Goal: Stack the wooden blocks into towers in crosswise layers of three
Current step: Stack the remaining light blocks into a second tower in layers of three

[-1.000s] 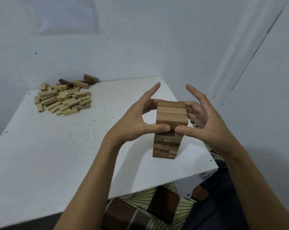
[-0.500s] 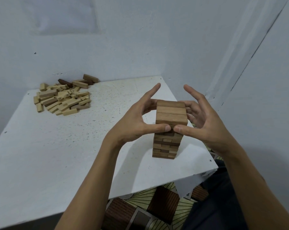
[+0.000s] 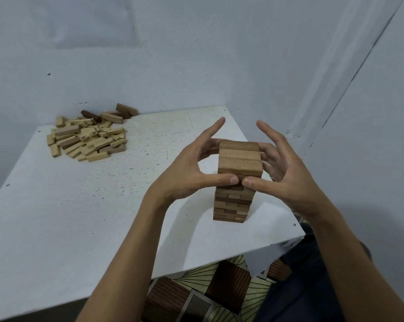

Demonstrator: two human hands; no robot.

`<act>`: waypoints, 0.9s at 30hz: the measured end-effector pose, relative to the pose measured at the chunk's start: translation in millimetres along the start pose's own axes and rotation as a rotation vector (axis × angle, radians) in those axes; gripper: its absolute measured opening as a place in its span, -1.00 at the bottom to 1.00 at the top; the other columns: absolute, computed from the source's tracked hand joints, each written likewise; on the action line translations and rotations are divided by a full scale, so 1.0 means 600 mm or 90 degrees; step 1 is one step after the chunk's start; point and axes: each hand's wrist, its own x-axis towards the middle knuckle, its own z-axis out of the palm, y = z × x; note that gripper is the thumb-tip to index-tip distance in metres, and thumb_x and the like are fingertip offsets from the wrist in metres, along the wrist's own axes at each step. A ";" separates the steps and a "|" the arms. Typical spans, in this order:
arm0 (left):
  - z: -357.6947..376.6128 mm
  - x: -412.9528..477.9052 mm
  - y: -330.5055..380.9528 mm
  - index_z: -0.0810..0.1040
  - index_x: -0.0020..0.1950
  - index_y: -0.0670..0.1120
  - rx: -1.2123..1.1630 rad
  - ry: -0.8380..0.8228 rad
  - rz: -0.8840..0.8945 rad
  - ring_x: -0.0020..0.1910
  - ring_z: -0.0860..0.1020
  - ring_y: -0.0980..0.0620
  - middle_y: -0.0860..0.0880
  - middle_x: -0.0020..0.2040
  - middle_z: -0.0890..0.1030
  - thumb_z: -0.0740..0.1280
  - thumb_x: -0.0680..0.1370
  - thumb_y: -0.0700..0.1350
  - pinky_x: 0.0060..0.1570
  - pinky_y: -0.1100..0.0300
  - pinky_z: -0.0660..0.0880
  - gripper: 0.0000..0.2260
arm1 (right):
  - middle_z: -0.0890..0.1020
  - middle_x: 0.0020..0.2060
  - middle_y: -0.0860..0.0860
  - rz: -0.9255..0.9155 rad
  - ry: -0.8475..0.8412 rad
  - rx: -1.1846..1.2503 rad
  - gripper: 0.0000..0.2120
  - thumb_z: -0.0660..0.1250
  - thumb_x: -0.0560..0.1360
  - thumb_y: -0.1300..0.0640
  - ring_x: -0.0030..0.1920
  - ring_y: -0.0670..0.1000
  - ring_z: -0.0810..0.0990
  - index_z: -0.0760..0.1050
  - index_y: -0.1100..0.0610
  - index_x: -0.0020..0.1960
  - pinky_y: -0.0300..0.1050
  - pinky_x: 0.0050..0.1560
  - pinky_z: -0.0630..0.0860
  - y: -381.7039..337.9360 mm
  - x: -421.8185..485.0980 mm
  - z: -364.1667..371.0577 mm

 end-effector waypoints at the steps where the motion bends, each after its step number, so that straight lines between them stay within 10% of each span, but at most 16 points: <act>1: 0.000 0.000 0.000 0.09 0.61 0.14 0.002 -0.001 -0.001 0.34 0.49 0.10 0.06 0.29 0.55 0.57 0.34 0.05 0.46 0.02 0.31 -0.04 | 0.56 0.27 -0.04 0.003 0.000 0.003 -0.03 0.56 0.34 0.05 0.38 0.06 0.47 0.07 -0.16 0.58 0.25 0.45 0.30 0.000 -0.001 0.001; 27: 0.007 -0.009 -0.024 0.05 0.60 0.21 0.019 -0.029 -0.048 0.36 0.44 0.22 0.09 0.37 0.48 0.60 0.35 -0.05 0.47 0.14 0.28 -0.01 | 0.53 0.33 -0.09 0.025 -0.011 0.007 -0.04 0.57 0.29 -0.01 0.39 0.01 0.46 0.12 -0.24 0.54 0.20 0.46 0.30 0.013 -0.008 0.001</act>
